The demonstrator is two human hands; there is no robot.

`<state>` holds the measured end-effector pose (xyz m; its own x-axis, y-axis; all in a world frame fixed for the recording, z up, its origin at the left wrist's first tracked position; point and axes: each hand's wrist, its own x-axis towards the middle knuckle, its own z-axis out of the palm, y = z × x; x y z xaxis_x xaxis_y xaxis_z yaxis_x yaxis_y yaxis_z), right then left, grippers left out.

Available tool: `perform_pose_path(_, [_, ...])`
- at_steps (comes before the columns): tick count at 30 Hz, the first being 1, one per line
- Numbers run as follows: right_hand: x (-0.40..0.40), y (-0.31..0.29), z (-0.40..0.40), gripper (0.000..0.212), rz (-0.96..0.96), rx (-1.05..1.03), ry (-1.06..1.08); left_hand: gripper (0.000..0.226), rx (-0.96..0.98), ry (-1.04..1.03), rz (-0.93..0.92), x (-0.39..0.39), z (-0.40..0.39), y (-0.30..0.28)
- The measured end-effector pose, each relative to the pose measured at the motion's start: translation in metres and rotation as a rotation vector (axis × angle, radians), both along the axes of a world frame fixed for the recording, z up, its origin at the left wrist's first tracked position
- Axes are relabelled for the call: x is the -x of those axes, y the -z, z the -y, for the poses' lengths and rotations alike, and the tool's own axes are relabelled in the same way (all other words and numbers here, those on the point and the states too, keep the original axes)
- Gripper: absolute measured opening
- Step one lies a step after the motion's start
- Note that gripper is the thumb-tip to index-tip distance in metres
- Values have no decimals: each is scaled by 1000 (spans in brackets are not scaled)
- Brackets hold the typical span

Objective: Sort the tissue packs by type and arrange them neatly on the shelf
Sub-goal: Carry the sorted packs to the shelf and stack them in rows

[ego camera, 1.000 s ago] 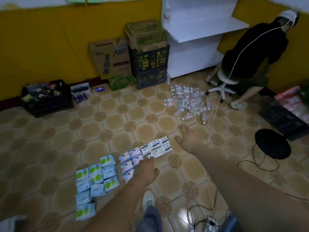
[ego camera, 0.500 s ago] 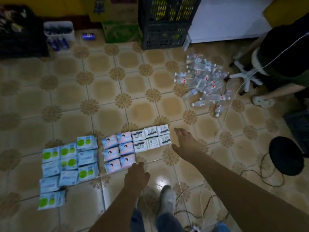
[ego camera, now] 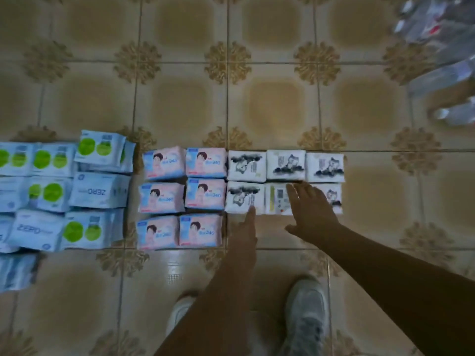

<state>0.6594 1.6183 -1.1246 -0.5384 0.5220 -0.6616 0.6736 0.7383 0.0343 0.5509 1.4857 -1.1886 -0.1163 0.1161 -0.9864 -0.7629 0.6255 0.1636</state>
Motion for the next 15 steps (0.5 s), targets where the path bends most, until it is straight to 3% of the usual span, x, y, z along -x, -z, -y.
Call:
perform_pose_path(3, [0, 52, -2, 107, 52, -106, -87, 69, -94, -118, -14, -5, -20, 38])
perform_pose_path(6, [8, 74, -7, 83, -3, -191, -105, 45, -157, -323, -23, -4, -34, 57])
perform_pose_path(8, [11, 73, -9, 80, -39, -168, -98, 35, -154, -403, -35, -1, -42, 47])
perform_pose_path(12, [7, 31, -11, 90, -73, -69, -55, 53, -179, -581, -19, 3, -37, 4])
perform_pose_path(15, [6, -31, -17, 91, -121, 93, 183, 48, -245, -656, 26, 4, -28, -53])
